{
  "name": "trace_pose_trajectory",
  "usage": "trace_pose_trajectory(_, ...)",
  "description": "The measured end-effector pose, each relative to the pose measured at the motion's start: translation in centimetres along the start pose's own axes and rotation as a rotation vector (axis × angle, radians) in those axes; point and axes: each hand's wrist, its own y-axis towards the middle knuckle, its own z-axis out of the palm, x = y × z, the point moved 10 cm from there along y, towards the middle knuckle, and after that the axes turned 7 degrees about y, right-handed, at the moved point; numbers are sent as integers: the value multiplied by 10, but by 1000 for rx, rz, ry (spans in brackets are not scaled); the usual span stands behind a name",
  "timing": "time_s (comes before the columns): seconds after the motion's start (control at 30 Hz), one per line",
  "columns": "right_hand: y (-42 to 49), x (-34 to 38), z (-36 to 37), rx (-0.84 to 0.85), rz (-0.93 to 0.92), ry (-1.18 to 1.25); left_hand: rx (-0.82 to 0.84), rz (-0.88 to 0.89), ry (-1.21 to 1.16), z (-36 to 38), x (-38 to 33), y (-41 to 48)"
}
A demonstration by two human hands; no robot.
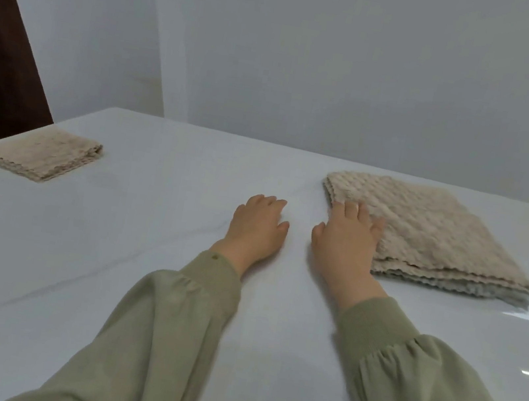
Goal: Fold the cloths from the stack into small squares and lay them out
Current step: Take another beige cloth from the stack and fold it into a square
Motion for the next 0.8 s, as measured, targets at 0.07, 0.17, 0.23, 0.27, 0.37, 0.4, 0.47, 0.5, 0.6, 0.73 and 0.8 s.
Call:
trace_pose_trajectory(0.07,8,-6,-6,-45,-46,-9,100,91,100,17,-16,3)
trace_pose_trajectory(0.17,18,-25,-13,-61,-13,-72,236,121,168,37,-13,6)
trace_pose_trajectory(0.23,20,-40,-2,15,58,-98,248,117,198,40,-8,9)
trace_pose_trajectory(0.27,21,-46,5,54,92,-77,249,115,203,42,-7,12)
trace_pose_trajectory(0.37,23,-54,21,106,134,-11,230,108,196,44,-7,16)
trace_pose_trajectory(0.4,24,-54,23,115,133,-14,213,104,183,43,-7,17)
trace_pose_trajectory(0.47,25,-53,21,115,118,-27,181,91,134,39,-6,18)
trace_pose_trajectory(0.5,25,-52,18,93,105,-20,171,89,113,37,-6,18)
trace_pose_trajectory(0.6,24,-50,7,0,98,69,164,95,80,36,-7,16)
trace_pose_trajectory(0.73,22,-45,-4,-105,97,250,152,98,47,33,-7,14)
trace_pose_trajectory(0.8,21,-48,-5,-133,110,305,147,100,37,31,-7,11)
